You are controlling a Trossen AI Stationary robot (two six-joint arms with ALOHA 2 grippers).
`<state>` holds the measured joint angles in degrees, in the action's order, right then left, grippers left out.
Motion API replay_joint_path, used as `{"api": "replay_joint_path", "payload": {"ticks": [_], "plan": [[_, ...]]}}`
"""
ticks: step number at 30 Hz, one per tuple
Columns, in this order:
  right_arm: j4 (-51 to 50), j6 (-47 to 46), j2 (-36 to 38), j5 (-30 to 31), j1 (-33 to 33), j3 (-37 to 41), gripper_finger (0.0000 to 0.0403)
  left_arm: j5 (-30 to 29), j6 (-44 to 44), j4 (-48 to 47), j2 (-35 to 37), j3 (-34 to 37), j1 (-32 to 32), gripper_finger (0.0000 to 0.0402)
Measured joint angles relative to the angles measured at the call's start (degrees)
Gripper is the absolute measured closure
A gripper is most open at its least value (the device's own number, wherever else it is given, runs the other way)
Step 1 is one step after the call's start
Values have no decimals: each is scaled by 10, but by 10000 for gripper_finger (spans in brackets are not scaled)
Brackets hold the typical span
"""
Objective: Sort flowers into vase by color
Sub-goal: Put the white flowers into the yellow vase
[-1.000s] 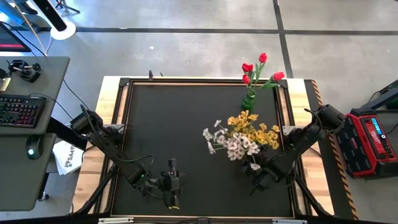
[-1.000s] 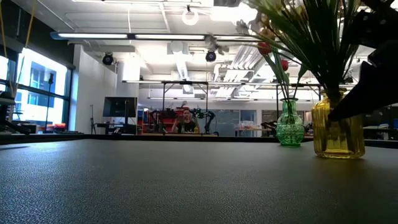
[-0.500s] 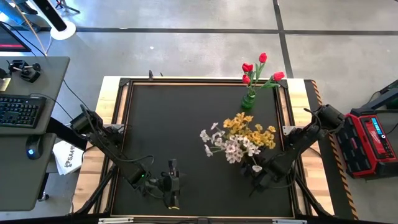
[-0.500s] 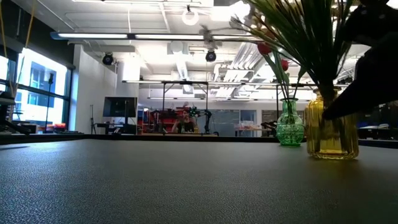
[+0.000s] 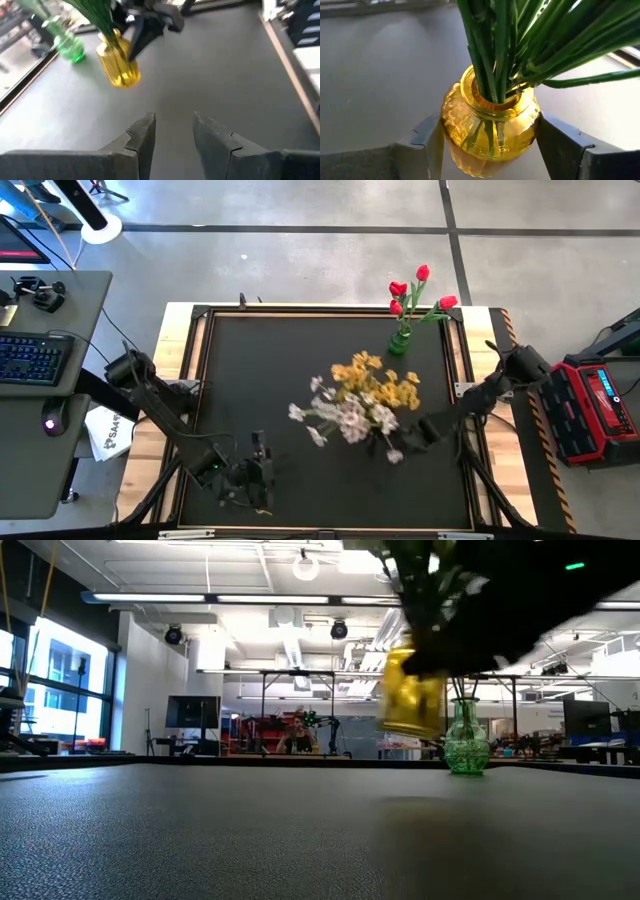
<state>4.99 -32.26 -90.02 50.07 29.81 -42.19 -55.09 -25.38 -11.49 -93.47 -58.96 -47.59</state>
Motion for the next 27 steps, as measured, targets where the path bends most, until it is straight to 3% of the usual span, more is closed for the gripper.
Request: {"api": "replay_joint_path", "payload": {"ticks": [6,10,17,27], "plan": [[165,145,-6,-96,-149,0,175,-36,-151,-157,0,0,-15,282],[251,178,-41,-184,-249,-14,175,-44,-224,-212,-8,1,-20,282],[228,199,-147,-242,-344,-119,175,-47,-250,-202,-8,17,-29,282],[132,184,-264,-221,-414,-274,175,-46,-281,-199,-8,27,-38,282]]}}
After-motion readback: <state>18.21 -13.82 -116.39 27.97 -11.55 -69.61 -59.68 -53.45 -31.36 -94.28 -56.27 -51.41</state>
